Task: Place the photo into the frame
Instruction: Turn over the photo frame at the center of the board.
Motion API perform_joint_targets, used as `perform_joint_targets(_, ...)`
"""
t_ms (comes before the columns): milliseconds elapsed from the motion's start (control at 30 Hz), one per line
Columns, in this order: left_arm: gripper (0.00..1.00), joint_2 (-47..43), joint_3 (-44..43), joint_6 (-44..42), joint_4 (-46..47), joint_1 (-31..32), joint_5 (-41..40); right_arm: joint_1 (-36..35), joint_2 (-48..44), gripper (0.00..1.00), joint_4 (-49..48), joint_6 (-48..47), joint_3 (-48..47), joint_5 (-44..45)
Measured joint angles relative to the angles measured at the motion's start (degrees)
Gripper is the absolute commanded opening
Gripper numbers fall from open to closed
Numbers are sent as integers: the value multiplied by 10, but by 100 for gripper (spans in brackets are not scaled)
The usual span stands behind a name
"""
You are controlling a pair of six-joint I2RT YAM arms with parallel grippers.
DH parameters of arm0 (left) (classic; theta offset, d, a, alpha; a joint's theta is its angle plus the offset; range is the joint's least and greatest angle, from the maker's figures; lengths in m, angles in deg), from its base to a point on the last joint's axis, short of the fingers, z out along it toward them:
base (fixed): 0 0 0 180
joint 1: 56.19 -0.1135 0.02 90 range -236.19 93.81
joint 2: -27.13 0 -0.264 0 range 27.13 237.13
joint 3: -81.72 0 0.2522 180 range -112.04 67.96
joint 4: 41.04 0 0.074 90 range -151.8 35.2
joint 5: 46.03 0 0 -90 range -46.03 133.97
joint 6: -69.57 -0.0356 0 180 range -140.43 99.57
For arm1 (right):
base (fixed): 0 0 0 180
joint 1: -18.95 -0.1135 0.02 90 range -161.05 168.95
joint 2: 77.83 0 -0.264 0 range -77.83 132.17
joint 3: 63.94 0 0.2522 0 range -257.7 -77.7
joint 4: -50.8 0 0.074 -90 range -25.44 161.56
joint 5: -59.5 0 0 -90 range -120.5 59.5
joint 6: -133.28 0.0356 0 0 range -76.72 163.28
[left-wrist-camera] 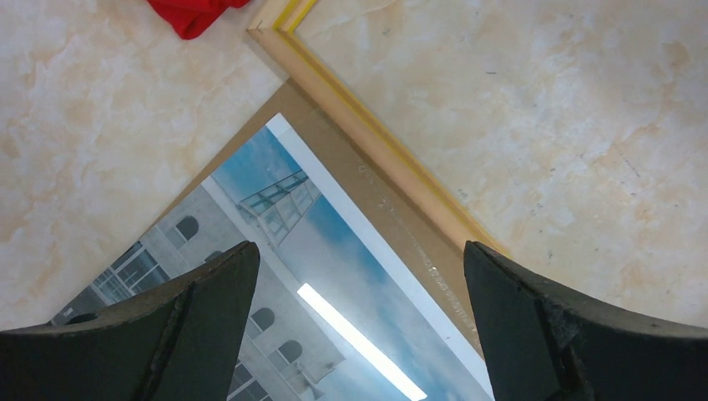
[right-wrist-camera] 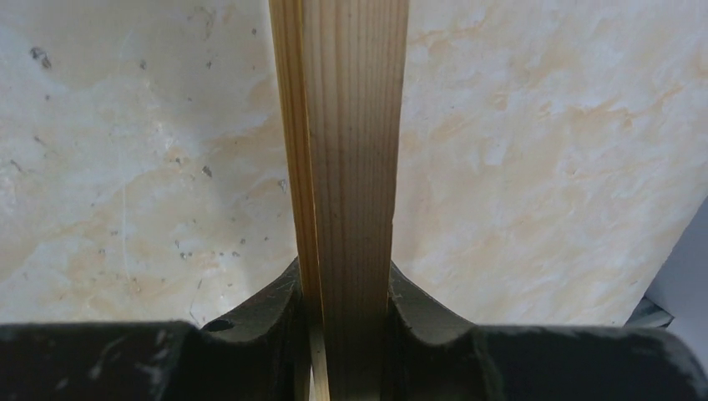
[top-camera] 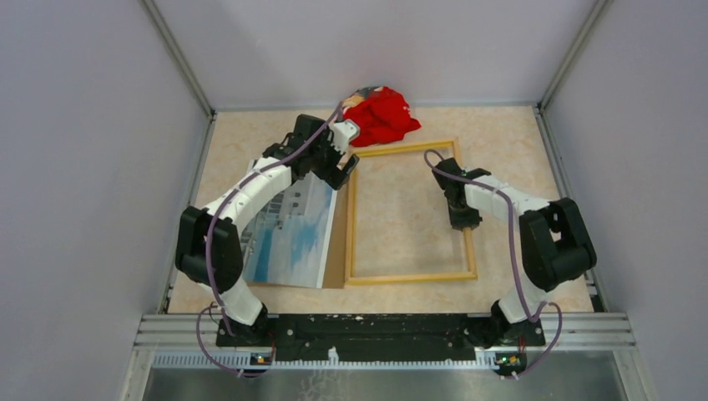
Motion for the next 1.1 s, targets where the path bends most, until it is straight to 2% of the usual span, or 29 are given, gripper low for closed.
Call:
perform_joint_targets(133,98,0,0,-1,2,-32,8,0,29,1,-24,-6,-3,28)
perform_joint_targets(300,98,0,0,-1,-2,-70,27,-3,66,46,-46,-17,-10,62)
perform_joint_targets(500,98,0,-3,0,-14,-99,57,-4,75,72,-44,-28,-17,122)
perform_joint_targets(667,98,0,-10,0,-24,-122,80,-4,71,79,-33,-24,-19,155)
perform_joint_targets(867,98,-6,-12,-2,-43,-151,91,-22,23,80,3,7,-60,158)
perform_joint_targets(1000,98,-17,-14,-8,-51,-177,92,-97,-14,80,-4,48,-120,113)
perform_joint_targets(1100,98,-17,-22,-20,-67,-206,84,-171,-13,80,-46,87,-168,47)
